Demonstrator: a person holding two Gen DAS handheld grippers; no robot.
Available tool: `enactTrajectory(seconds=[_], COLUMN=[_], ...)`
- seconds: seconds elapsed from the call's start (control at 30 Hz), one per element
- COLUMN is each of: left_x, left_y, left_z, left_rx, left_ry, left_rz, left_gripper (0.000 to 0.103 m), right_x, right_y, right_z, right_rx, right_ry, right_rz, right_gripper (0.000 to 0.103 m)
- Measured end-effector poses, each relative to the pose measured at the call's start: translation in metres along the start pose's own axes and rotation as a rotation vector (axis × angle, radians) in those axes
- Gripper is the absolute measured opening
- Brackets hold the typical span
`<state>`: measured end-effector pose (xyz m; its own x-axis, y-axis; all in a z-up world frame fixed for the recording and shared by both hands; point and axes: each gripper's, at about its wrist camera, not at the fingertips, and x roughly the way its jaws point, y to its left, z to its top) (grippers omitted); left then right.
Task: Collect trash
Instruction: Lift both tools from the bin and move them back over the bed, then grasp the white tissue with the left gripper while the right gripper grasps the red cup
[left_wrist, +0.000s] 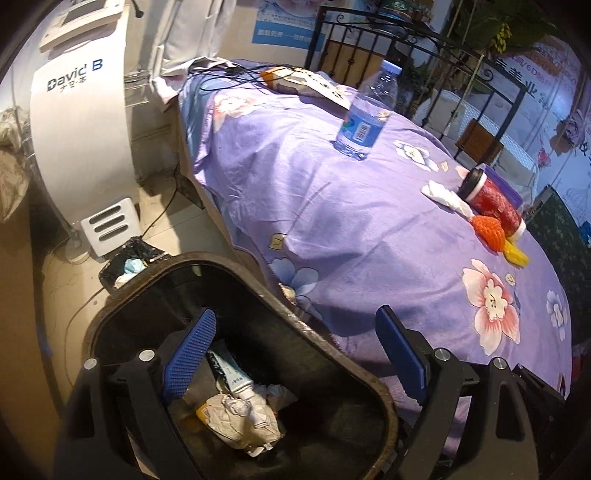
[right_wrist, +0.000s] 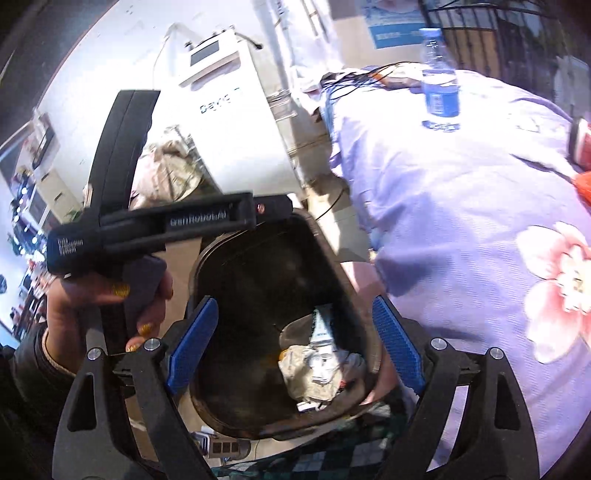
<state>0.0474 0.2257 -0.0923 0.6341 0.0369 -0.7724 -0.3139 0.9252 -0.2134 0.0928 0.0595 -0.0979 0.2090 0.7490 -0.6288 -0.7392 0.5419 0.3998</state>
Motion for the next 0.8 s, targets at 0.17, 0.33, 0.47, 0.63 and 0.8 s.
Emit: enactTrajectory(seconds=[0.17,0.33,0.47,0.63,0.8], left_x=[0.007,0.019,0.028,0.04,0.061], left_y=[-0.041,-0.079,-0.11,-0.14,-0.164], left_z=[-0.001,0.0,0.002,0.012,0.03], left_rx=[0.094,0.179,0.267,0.36,0.439], left_ry=[0.019,0.049,0.071,0.086,0.102], left_rz=[-0.057,-0.114,-0.142,-0.163,-0.166], left_gripper=[0.086,0.087,0.087,0.087,0.088], right_x=[-0.028,-0.055,-0.075,-0.104,-0.126], right_y=[-0.028,-0.067,-0.102,-0.15,-0.2], right_z=[-0.007,-0.021,-0.026,-0.014,0.011], right_rx=[0.074,0.171,0.205,0.221,0.209], right_ry=[-0.054,-0.075,-0.062,-0.06,-0.039], right_rz=[-0.067,-0.151,-0.24,-0.341,-0.425], right_gripper=[0.085,0.086,0.086,0.086,0.086])
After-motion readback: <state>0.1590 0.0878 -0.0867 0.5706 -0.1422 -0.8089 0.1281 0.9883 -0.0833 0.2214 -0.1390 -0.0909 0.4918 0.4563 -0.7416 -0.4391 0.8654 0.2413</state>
